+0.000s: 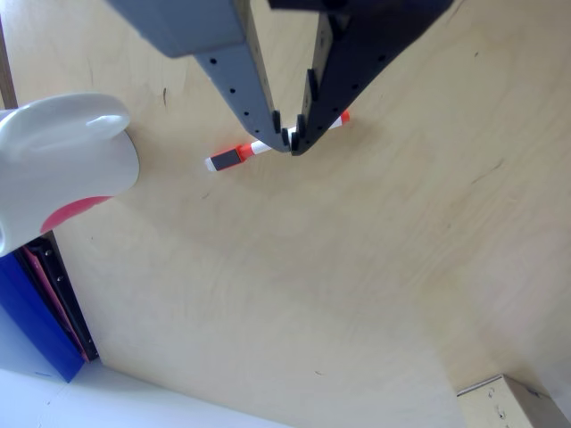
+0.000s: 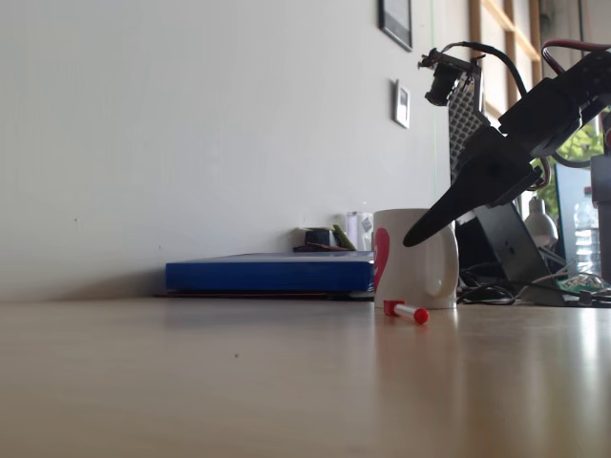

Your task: Grab the pen and place it in the cup.

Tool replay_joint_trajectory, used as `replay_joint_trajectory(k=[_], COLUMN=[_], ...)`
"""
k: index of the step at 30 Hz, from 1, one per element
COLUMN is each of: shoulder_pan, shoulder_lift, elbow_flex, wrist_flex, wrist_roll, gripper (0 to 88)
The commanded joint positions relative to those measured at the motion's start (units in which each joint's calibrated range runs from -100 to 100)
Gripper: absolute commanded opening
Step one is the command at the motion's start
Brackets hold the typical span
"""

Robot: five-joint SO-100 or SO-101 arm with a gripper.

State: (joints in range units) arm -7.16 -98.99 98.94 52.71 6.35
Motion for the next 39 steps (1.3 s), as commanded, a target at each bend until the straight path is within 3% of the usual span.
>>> replay_joint_trajectory(k=[1,39], shoulder_pan=[-0.2,0.0], shoulder_lift=[-0.3,-0.2], elbow_flex=[0.5,0.5], wrist_flex=[-0.4,-0.7], wrist_roll=[0.2,0.4], gripper=[1.8,1.8])
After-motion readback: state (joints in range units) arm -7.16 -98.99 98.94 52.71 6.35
